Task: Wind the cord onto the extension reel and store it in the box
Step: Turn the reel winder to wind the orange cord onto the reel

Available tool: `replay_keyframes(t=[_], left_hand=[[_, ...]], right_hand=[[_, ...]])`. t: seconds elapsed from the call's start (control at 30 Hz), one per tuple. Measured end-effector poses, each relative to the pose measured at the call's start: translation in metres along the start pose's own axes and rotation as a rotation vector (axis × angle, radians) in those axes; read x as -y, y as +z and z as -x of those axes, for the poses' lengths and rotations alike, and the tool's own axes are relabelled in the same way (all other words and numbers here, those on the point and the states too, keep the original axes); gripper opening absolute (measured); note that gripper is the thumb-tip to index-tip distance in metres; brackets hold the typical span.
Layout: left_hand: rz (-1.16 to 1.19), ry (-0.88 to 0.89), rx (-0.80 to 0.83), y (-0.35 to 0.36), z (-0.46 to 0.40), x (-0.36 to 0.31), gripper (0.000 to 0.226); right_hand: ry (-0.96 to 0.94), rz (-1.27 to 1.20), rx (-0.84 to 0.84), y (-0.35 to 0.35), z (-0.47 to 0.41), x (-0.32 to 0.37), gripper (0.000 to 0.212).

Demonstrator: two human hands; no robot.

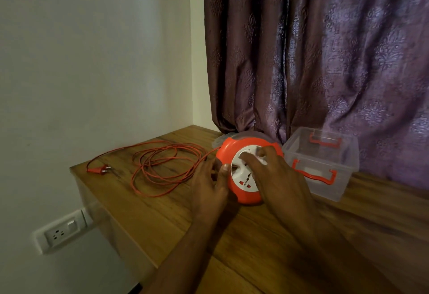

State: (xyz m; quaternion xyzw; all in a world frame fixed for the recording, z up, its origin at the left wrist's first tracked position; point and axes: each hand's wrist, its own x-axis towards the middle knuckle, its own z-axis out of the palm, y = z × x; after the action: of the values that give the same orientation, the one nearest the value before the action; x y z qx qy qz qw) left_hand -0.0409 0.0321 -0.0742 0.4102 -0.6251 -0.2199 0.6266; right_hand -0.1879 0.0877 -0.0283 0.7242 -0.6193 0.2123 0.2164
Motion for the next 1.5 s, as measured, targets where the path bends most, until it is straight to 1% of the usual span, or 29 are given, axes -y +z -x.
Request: replay_keyframes(t=[0.07,0.17,0.2,0.3,0.37,0.47,0.6,0.77,0.83,0.9,0.97,1.07,1.17,1.27,1.37,1.5], left_hand=[[0.013,-0.013,-0.002,0.0,0.0,0.001,0.035],[0.038,-0.061,0.006,-0.001,-0.001,0.004,0.054],[0.035,-0.064,0.005,-0.001,-0.001,0.004,0.056],[0.023,-0.05,-0.005,-0.001,-0.001,0.002,0.049],[0.018,-0.053,-0.008,-0.001,-0.001,0.002,0.04],[0.014,-0.063,-0.004,-0.001,-0.001,0.002,0.029],[-0.035,-0.017,0.006,0.0,0.001,-0.001,0.032],[-0.048,-0.005,0.042,0.002,0.003,-0.002,0.041],[-0.033,-0.017,0.038,0.003,0.003,-0.002,0.038],[0.006,-0.041,0.024,0.002,0.003,-0.002,0.032],[0.04,-0.067,0.014,0.001,0.001,0.0,0.031],[0.063,-0.088,-0.001,-0.001,0.001,0.0,0.034],[0.03,-0.065,0.003,-0.002,0.0,-0.001,0.037],[0.045,-0.073,-0.007,-0.002,0.0,-0.002,0.034],[0.058,-0.071,-0.016,-0.003,0.0,-0.004,0.027],[0.054,-0.064,0.001,-0.003,0.0,-0.004,0.036]], right_hand=[[-0.051,0.021,0.059,0.002,0.002,0.0,0.06],[-0.08,0.042,0.118,0.006,0.003,-0.001,0.064],[-0.084,0.037,0.119,0.006,0.003,-0.001,0.065],[-0.067,0.02,0.123,0.008,0.003,-0.003,0.066],[-0.021,0.0,0.111,0.009,0.003,-0.002,0.066],[0.065,-0.013,0.023,0.005,0.003,0.001,0.063],[0.192,-0.018,-0.058,0.004,0.004,0.006,0.06],[0.347,-0.144,-0.056,0.004,0.005,0.009,0.059],[0.314,-0.139,-0.053,0.003,0.004,0.006,0.055],[0.216,-0.101,-0.073,0.001,0.003,0.003,0.05],[0.107,-0.048,-0.068,-0.001,0.002,-0.001,0.05],[-0.03,0.001,0.009,0.002,0.003,-0.006,0.058],[-0.134,0.018,0.09,0.006,0.004,-0.007,0.058],[-0.154,0.029,0.127,0.008,0.003,-0.007,0.061],[-0.163,0.04,0.116,0.008,0.003,-0.007,0.064],[-0.127,0.063,0.098,0.008,0.004,-0.005,0.067]])
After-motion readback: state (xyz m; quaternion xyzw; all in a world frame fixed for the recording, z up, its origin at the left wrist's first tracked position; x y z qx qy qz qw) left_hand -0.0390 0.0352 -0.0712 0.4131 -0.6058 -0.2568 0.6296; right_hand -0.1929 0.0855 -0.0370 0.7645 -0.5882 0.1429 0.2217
